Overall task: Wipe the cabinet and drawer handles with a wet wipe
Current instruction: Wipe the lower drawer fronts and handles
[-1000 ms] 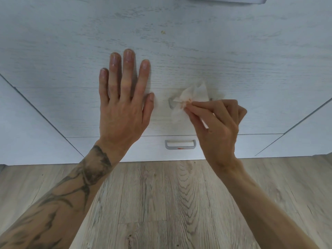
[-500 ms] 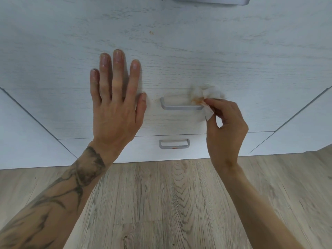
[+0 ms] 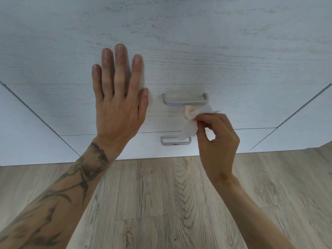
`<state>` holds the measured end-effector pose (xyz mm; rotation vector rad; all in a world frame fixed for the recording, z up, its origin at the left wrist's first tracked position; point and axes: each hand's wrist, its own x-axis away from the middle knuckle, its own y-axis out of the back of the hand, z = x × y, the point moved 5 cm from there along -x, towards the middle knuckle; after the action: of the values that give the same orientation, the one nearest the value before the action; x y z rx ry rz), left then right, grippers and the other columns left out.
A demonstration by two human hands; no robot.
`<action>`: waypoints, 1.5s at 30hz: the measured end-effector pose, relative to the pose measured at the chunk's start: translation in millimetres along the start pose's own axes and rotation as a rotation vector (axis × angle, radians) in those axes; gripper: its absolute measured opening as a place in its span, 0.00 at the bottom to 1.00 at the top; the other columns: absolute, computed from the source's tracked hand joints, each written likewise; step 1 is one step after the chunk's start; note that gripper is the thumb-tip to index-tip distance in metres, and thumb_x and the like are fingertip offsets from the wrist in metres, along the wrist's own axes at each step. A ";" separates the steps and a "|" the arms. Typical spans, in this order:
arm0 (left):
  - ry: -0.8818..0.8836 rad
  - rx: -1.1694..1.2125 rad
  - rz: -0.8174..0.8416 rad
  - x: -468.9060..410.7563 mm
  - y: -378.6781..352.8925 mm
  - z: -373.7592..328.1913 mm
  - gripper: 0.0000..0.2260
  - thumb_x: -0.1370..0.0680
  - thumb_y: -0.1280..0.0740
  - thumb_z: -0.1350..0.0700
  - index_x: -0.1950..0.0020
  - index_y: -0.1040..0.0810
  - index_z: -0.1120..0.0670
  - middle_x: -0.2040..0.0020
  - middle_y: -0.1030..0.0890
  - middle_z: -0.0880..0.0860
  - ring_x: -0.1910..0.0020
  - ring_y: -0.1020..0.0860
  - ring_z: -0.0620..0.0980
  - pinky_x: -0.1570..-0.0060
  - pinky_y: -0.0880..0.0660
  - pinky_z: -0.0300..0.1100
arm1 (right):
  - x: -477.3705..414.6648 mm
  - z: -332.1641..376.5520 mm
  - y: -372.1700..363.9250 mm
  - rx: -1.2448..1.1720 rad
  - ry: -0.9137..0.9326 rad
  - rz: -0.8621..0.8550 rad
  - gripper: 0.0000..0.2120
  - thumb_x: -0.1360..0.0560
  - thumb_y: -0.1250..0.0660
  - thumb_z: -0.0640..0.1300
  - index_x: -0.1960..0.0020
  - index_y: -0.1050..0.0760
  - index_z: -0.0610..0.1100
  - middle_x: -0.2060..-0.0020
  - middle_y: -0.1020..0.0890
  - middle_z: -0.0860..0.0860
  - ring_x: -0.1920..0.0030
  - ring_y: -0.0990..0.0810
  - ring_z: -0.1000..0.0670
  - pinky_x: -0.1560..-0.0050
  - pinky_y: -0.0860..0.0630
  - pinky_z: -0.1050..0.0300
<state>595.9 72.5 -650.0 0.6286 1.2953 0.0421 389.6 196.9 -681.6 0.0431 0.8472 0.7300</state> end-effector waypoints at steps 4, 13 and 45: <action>-0.010 0.070 0.076 24.2 -3.0 -0.5 0.31 0.11 0.42 0.50 0.13 0.51 0.58 0.16 0.46 0.65 0.17 0.47 0.69 0.16 0.52 0.62 | 26.0 -29.7 -1.6 0.040 -0.110 0.046 0.12 0.20 0.29 0.30 0.39 0.16 0.41 0.48 0.18 0.50 0.49 0.18 0.58 0.46 0.20 0.65; 0.017 0.134 0.292 104.9 -27.2 -9.4 0.32 0.11 0.41 0.46 0.12 0.52 0.56 0.13 0.61 0.57 0.14 0.57 0.62 0.17 0.51 0.66 | 61.3 -70.3 -36.9 0.081 -0.131 0.290 0.13 0.20 0.28 0.33 0.38 0.15 0.44 0.48 0.22 0.56 0.50 0.19 0.60 0.51 0.21 0.67; 0.014 -0.029 0.314 117.2 -40.0 -11.6 0.35 0.10 0.42 0.43 0.13 0.58 0.55 0.16 0.52 0.62 0.17 0.51 0.66 0.18 0.49 0.67 | 61.6 -86.1 -59.6 0.214 0.181 0.274 0.06 0.24 0.23 0.37 0.47 0.12 0.42 0.55 0.15 0.49 0.48 0.23 0.43 0.49 0.21 0.45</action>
<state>607.6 87.3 -772.9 0.8030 1.1972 0.3224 390.7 167.8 -799.5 0.2928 1.1043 0.9062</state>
